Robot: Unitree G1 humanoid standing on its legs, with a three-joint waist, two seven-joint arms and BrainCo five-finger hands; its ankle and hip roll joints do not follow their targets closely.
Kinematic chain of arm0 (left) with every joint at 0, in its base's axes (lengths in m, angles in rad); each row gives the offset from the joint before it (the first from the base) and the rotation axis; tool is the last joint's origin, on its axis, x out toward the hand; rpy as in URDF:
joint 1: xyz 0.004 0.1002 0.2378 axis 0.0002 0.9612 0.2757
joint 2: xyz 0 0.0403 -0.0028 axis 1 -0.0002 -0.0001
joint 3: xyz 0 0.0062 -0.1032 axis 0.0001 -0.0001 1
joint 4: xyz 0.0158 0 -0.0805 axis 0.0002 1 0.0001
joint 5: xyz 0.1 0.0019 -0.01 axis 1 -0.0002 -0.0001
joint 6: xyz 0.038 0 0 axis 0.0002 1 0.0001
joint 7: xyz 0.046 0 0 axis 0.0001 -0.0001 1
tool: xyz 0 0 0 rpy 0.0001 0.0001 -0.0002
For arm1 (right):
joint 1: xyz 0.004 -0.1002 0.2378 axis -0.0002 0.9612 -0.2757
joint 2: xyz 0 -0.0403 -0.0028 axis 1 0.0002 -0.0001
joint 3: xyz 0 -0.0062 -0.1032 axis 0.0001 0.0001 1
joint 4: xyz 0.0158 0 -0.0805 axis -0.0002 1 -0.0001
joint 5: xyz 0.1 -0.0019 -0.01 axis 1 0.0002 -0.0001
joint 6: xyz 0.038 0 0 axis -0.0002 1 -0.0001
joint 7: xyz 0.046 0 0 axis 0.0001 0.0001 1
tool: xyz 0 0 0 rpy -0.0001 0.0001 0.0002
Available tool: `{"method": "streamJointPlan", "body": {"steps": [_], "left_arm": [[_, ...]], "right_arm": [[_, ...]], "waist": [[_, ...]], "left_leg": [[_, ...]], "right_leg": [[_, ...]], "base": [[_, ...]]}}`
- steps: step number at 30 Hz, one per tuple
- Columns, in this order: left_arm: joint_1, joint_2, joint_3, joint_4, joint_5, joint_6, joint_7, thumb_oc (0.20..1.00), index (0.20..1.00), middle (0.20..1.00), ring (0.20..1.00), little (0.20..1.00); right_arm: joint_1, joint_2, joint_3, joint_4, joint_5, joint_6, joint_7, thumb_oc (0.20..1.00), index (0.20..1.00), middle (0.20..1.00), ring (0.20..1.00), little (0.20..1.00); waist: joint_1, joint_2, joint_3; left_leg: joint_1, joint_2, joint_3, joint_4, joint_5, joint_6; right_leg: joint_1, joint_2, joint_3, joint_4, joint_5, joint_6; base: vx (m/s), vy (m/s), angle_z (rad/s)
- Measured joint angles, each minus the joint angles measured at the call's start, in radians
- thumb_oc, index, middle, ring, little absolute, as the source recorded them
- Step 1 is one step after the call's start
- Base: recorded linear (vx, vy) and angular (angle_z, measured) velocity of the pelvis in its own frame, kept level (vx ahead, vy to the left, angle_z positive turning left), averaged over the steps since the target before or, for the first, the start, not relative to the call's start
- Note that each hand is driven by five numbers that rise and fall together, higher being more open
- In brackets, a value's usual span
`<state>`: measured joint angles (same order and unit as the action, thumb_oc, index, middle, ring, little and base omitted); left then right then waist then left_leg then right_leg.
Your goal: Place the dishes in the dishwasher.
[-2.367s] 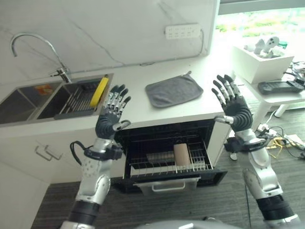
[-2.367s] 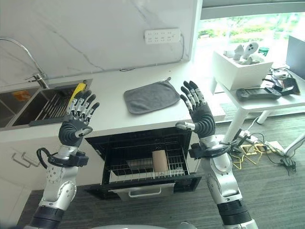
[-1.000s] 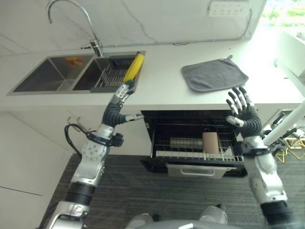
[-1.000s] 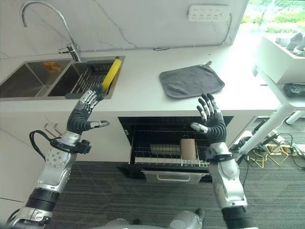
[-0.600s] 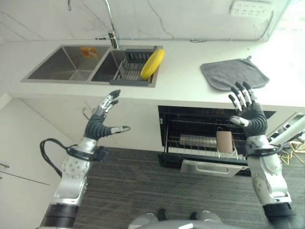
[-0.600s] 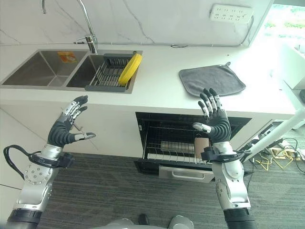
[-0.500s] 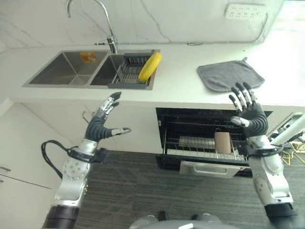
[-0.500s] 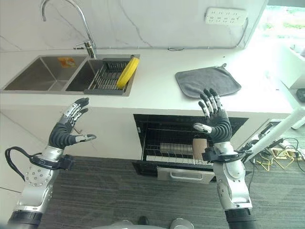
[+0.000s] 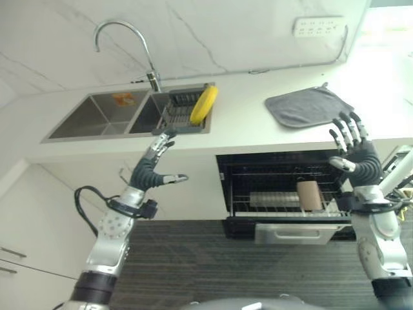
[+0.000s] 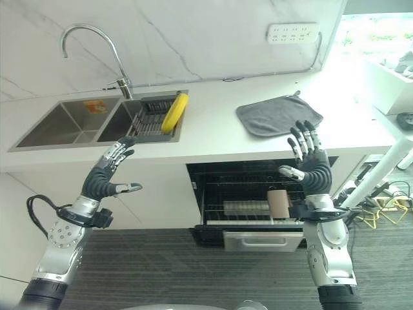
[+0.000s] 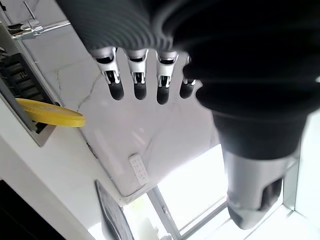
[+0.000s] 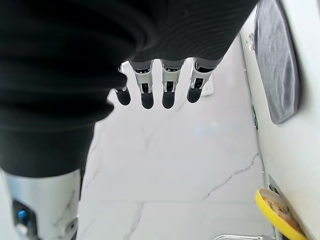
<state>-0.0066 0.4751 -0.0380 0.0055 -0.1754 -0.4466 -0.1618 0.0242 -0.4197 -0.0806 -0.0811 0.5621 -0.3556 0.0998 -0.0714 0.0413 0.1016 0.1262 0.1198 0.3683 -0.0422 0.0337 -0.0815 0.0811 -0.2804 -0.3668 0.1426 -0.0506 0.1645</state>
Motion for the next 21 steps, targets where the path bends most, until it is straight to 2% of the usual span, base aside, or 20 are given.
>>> {"method": "streamJointPlan", "body": {"steps": [1, 2, 3, 5, 7, 9, 10, 12, 13, 14, 15, 16, 21], "left_arm": [[-0.001, 0.014, 0.0, 0.001, 0.001, 0.013, 0.002, 1.0, 1.0, 1.0, 1.0, 1.0], [-0.001, 0.021, 0.0, 0.002, 0.001, 0.016, 0.003, 1.0, 1.0, 1.0, 1.0, 1.0], [-0.001, 0.041, 0.003, 0.002, 0.0, 0.023, 0.004, 1.0, 1.0, 1.0, 1.0, 1.0], [0.002, 0.052, 0.027, 0.006, -0.001, 0.027, 0.001, 1.0, 1.0, 1.0, 1.0, 1.0], [-0.004, 0.052, 0.036, 0.011, -0.001, 0.035, -0.006, 1.0, 1.0, 1.0, 1.0, 1.0], [0.0, 0.053, 0.049, 0.01, -0.001, 0.036, -0.009, 1.0, 1.0, 1.0, 1.0, 1.0], [0.015, 0.056, 0.086, -0.006, -0.002, 0.04, -0.006, 1.0, 1.0, 1.0, 1.0, 1.0], [0.017, 0.056, 0.089, -0.013, -0.002, 0.053, -0.004, 1.0, 1.0, 1.0, 1.0, 1.0], [0.029, 0.053, 0.097, -0.026, -0.002, 0.056, -0.003, 1.0, 1.0, 1.0, 1.0, 1.0], [0.048, 0.053, 0.107, -0.046, -0.002, 0.057, -0.003, 1.0, 1.0, 1.0, 1.0, 1.0], [0.059, 0.052, 0.112, -0.05, -0.001, 0.057, -0.001, 1.0, 1.0, 1.0, 1.0, 1.0], [0.076, 0.046, 0.116, -0.05, -0.001, 0.062, 0.0, 1.0, 1.0, 1.0, 1.0, 1.0], [0.086, 0.022, 0.117, -0.052, -0.001, 0.064, -0.001, 1.0, 1.0, 1.0, 1.0, 1.0]], "right_arm": [[0.001, 0.021, 0.002, 0.0, -0.002, 0.0, -0.001, 1.0, 1.0, 1.0, 1.0, 1.0], [0.001, 0.025, 0.003, 0.0, -0.002, 0.0, -0.001, 1.0, 1.0, 1.0, 1.0, 1.0], [0.001, 0.03, 0.004, -0.001, -0.003, -0.002, -0.002, 1.0, 1.0, 1.0, 1.0, 1.0], [0.005, 0.048, -0.007, -0.001, -0.003, -0.005, -0.004, 1.0, 1.0, 1.0, 1.0, 1.0], [0.013, 0.069, -0.015, -0.007, -0.001, -0.006, -0.021, 1.0, 1.0, 1.0, 1.0, 1.0], [0.013, 0.067, -0.012, -0.016, -0.002, -0.003, -0.019, 1.0, 1.0, 1.0, 1.0, 1.0], [0.001, 0.051, -0.005, -0.043, -0.004, 0.0, -0.018, 1.0, 1.0, 1.0, 1.0, 1.0], [0.003, 0.043, -0.005, -0.047, -0.004, -0.001, -0.018, 1.0, 1.0, 1.0, 1.0, 1.0], [0.001, 0.041, -0.003, -0.046, -0.004, -0.001, -0.018, 1.0, 1.0, 1.0, 1.0, 1.0], [0.0, 0.038, -0.005, -0.047, -0.004, -0.002, -0.016, 1.0, 1.0, 1.0, 1.0, 1.0], [-0.004, 0.033, -0.007, -0.044, -0.003, -0.002, -0.012, 1.0, 1.0, 1.0, 1.0, 1.0], [-0.011, 0.026, -0.008, -0.044, -0.003, -0.002, -0.004, 1.0, 1.0, 1.0, 1.0, 1.0], [-0.01, 0.02, -0.008, -0.009, 0.002, -0.001, 0.006, 1.0, 1.0, 1.0, 1.0, 1.0]], "waist": [[0.003, -0.023, -0.001], [0.005, -0.027, -0.001], [0.014, -0.03, 0.0], [0.044, -0.031, 0.002], [0.045, -0.034, 0.007], [0.057, -0.021, 0.008], [0.08, -0.005, 0.02], [0.072, -0.01, 0.024], [0.077, -0.017, 0.026], [0.077, -0.037, 0.025], [0.082, -0.05, 0.025], [0.083, -0.052, 0.024], [0.081, -0.003, 0.027]], "left_leg": [[0.0, -0.038, -0.002, -0.018, 0.004, 0.023], [0.002, -0.048, -0.003, -0.026, 0.006, 0.029], [0.009, -0.069, -0.005, -0.041, 0.006, 0.047], [0.012, -0.091, -0.005, -0.037, -0.011, 0.07], [-0.008, -0.112, -0.009, -0.024, -0.035, 0.098], [-0.015, -0.12, 0.008, -0.028, -0.044, 0.114], [-0.022, -0.102, 0.043, -0.036, -0.029, 0.133], [-0.025, -0.097, 0.025, -0.041, -0.021, 0.129], [-0.025, -0.094, 0.028, -0.042, -0.026, 0.12], [-0.024, -0.102, 0.03, -0.041, -0.022, 0.121], [-0.022, -0.115, 0.034, -0.041, -0.023, 0.121], [-0.02, -0.122, 0.032, -0.041, -0.023, 0.121], [-0.017, -0.115, 0.023, -0.041, -0.024, 0.115]], "right_leg": [[-0.006, -0.033, 0.003, -0.003, 0.018, -0.002], [-0.006, -0.042, 0.003, -0.003, 0.027, -0.004], [-0.008, -0.059, 0.004, 0.002, 0.061, -0.003], [-0.017, -0.07, 0.011, 0.025, 0.1, 0.027], [-0.063, -0.104, 0.027, 0.098, 0.123, 0.033], [-0.092, -0.114, 0.013, 0.1, 0.18, 0.03], [-0.144, -0.087, -0.045, 0.173, 0.139, 0.031], [-0.137, 0.017, -0.014, 0.211, 0.024, 0.033], [-0.13, 0.067, 0.014, 0.197, -0.029, 0.023], [-0.105, 0.118, 0.02, 0.14, -0.061, -0.014], [-0.085, 0.139, 0.012, 0.083, -0.078, -0.047], [-0.054, 0.156, 0.013, 0.007, -0.066, -0.086], [0.0, 0.186, 0.007, -0.099, -0.021, -0.096]], "base": [[0.05, 0.25, 0.15], [0.03, 0.193, 0.18], [0.03, 0.266, 0.14], [0.03, 0.376, 0.08], [0.05, 0.312, 0.05], [0.03, 0.099, -0.35], [0.11, -0.058, -0.36], [0.1, -0.069, -0.06], [0.06, -0.048, 0.06], [0.08, -0.071, -0.01], [0.06, -0.06, -0.03], [0.11, -0.138, -0.05], [0.13, -0.162, 0.04]]}}
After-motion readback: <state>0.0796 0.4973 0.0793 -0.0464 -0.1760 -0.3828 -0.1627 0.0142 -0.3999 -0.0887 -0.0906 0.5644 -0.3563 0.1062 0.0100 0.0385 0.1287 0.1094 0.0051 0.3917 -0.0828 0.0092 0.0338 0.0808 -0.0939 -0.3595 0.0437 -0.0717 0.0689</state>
